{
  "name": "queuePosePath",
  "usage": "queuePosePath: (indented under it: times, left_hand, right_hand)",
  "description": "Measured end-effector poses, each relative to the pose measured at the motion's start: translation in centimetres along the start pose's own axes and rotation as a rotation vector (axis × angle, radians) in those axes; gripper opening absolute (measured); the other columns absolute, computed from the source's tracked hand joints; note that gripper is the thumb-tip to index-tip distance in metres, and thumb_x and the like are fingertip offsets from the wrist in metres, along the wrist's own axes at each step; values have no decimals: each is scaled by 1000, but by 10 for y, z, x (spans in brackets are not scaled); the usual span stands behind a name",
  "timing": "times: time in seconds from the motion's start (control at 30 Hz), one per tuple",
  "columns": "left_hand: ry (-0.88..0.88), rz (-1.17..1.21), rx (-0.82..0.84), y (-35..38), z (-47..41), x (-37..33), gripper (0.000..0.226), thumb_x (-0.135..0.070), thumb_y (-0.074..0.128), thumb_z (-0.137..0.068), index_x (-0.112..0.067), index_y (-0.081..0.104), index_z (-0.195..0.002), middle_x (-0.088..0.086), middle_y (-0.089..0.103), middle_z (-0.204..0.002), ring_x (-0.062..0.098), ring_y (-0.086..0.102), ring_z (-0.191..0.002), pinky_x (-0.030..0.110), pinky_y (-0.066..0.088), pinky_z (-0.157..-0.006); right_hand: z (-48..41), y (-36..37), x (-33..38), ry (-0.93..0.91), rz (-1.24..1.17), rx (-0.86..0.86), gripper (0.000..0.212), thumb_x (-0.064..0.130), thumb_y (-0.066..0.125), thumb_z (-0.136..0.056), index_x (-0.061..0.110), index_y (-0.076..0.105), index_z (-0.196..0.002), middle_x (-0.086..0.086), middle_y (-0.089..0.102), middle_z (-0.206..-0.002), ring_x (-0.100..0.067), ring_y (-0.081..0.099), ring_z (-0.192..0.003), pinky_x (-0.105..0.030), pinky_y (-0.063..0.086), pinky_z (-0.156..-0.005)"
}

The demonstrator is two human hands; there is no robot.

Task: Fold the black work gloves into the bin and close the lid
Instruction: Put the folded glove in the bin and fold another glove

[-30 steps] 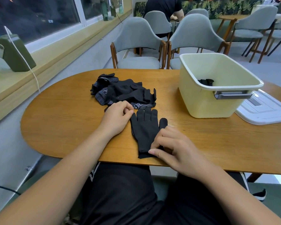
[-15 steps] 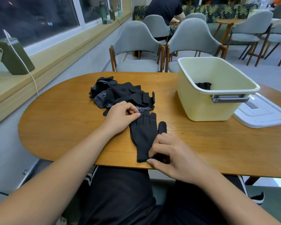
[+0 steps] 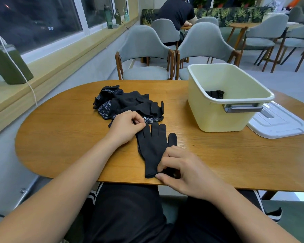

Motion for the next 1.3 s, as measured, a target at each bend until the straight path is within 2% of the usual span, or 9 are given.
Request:
queuePosePath:
  times: [0.17,0.33,0.43,0.7,0.8,0.87,1.1,1.2,1.3]
  left_hand:
    - [31,-34,27,0,1,-4,15,-25,83,-88,-36,73,-85,-10,68,-90,-8,57,-74,20,39,-69]
    - [130,-77,36,1,6,-15,7,-32,79,-93,-36,76,-98,-13,66,-93,-5,56,-80,19,39,-71]
    - [147,-127,57,4,6,-19,14,-35,79,-95,-34,78,-109,-16,67,-95,-4,57,-84,22,44,-77]
    - [37,-35,117,7,-1,-24,16,-23,83,-92,-31,76,-103,-14,74,-85,-4,64,-78,25,54,-81]
    - [31,21,101,5,-2,-26,17,-23,84,-91,-32,73,-99,-12,74,-87,5,66,-78,28,56,-81]
    - [50,52,102,4,0,-28,20,-25,86,-90,-34,71,-101,-11,75,-88,8,68,-80,28,57,-82]
    - [102,134,73,-8,11,-17,22,-19,81,-94,-34,75,-109,-17,79,-100,-1,72,-98,30,58,-95]
    - [116,151,40,-19,20,-16,22,-16,81,-94,-34,77,-105,-17,77,-101,2,72,-96,24,57,-89]
    - [167,104,47,-27,36,-18,22,-16,83,-92,-36,78,-98,-17,75,-96,8,70,-91,13,46,-77]
  right_hand:
    - [1,0,0,-3,-5,10,14,45,72,-101,31,72,-99,15,57,-99,-9,53,-92,-36,49,-77]
    - [6,1,3,-13,-19,15,13,44,74,-100,30,73,-99,16,57,-99,-8,53,-91,-34,48,-77]
    - [6,1,2,-14,-33,21,12,42,75,-101,30,73,-99,16,58,-99,-7,54,-91,-35,49,-77]
    - [5,-1,2,-8,-42,49,13,44,74,-101,31,73,-100,17,59,-101,-7,55,-95,-34,49,-79]
    - [5,-2,3,-4,-46,56,13,45,74,-101,32,73,-100,18,59,-102,-8,56,-96,-34,50,-80]
    - [5,-2,3,-3,-45,58,12,45,74,-101,32,73,-100,19,58,-103,-8,56,-97,-33,50,-81]
    - [5,-1,3,-7,-50,51,12,43,75,-101,32,73,-99,18,60,-103,-8,57,-97,-33,50,-81]
    - [5,-1,2,-5,-54,44,13,43,76,-100,30,72,-99,18,61,-103,-8,57,-98,-34,50,-81]
    - [5,0,0,5,-59,29,15,43,77,-98,29,72,-101,17,61,-103,-8,58,-97,-35,51,-81]
Point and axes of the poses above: each hand's wrist, its own z-axis away from the middle knuckle, its own y-axis out of the palm, x = y × z, the point moved 2 cm from there along -z, towards the middle knuckle
